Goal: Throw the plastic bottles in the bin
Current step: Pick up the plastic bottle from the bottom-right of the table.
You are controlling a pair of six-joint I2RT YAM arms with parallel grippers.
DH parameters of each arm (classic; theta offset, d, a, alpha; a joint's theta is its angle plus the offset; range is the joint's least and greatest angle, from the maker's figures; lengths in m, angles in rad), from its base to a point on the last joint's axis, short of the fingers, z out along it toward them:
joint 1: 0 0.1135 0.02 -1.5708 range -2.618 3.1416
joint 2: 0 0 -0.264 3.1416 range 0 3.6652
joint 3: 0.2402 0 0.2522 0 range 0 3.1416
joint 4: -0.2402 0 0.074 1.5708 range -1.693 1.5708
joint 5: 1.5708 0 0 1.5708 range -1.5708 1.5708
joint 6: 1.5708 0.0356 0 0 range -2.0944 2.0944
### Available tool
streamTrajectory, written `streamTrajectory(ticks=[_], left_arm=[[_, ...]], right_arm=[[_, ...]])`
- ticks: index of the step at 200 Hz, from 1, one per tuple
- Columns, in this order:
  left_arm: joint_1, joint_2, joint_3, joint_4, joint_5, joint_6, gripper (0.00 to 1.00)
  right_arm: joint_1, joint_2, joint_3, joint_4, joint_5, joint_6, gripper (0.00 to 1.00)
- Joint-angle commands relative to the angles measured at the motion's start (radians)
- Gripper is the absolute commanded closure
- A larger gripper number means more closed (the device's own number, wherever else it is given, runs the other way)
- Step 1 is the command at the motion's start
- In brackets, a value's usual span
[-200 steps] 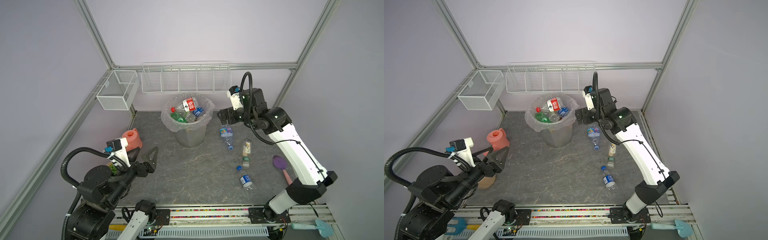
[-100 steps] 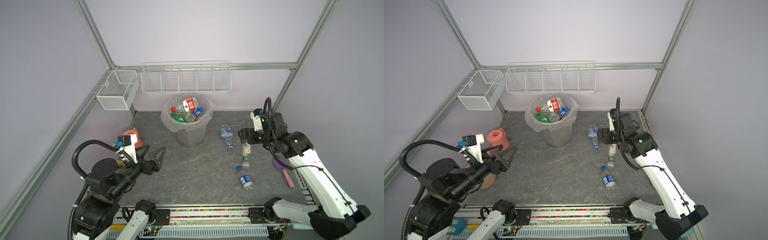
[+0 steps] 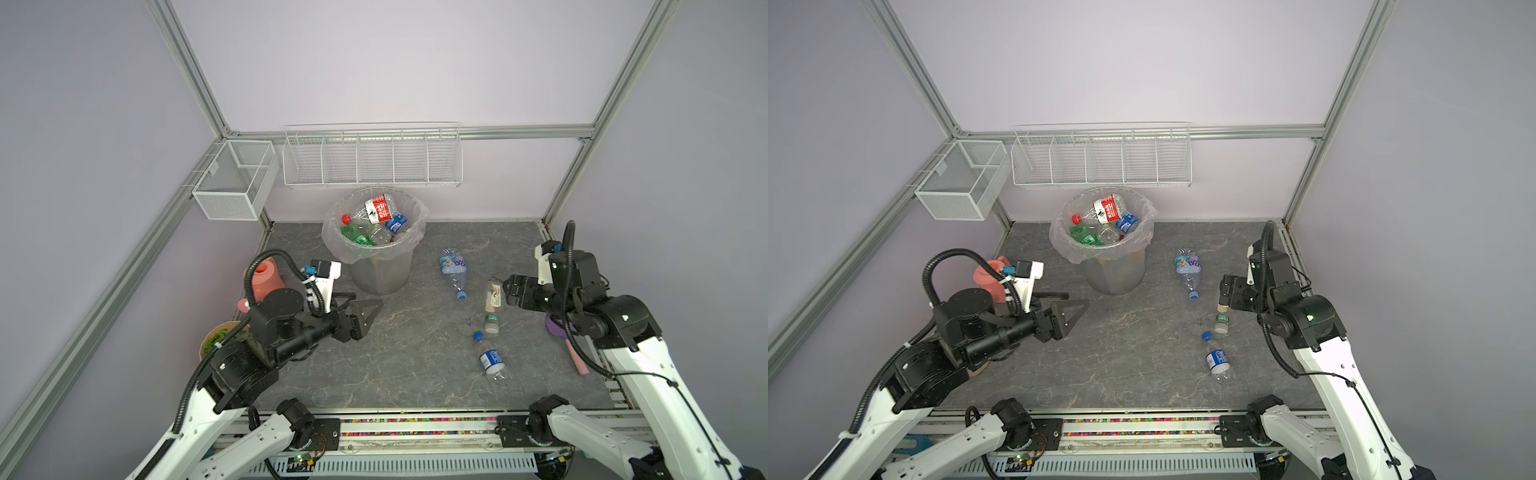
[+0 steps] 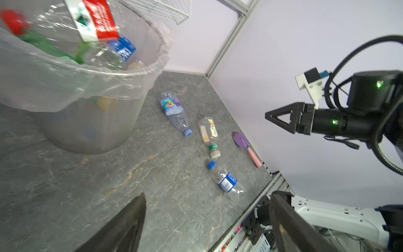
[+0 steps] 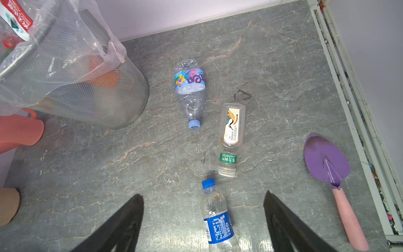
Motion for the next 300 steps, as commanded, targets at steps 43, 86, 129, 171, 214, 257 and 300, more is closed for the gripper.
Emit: streamTrajectory(ticks=[43, 86, 129, 171, 214, 257, 300], left_arm=[[-0.189, 0.231, -0.029, 0.165, -0.116, -0.086, 0.12], [-0.294, 0.422, -0.003, 0.215, -0.125, -0.137, 0.11], [-0.375, 0.619, 0.064, 0.235, -0.119, -0.211, 0.11], [-0.43, 0.81, 0.162, 0.202, -0.1, -0.262, 0.11], [-0.455, 0.959, 0.239, 0.219, -0.071, -0.298, 0.12], [-0.485, 1.159, 0.407, 0.126, -0.03, -0.348, 0.17], [-0.49, 1.245, 0.457, 0.125, -0.07, -0.446, 0.17]], right_arm=[[-0.055, -0.03, -0.037, -0.037, 0.029, 0.058, 0.11], [-0.096, -0.06, -0.054, -0.042, 0.018, 0.065, 0.11], [-0.122, -0.096, -0.062, -0.055, 0.016, 0.059, 0.11], [-0.149, -0.124, -0.082, -0.055, 0.009, 0.057, 0.11], [-0.153, -0.141, -0.098, -0.049, -0.015, 0.047, 0.11], [-0.188, -0.157, -0.124, -0.037, -0.039, 0.049, 0.11], [-0.192, -0.176, -0.155, -0.022, -0.059, 0.058, 0.11]])
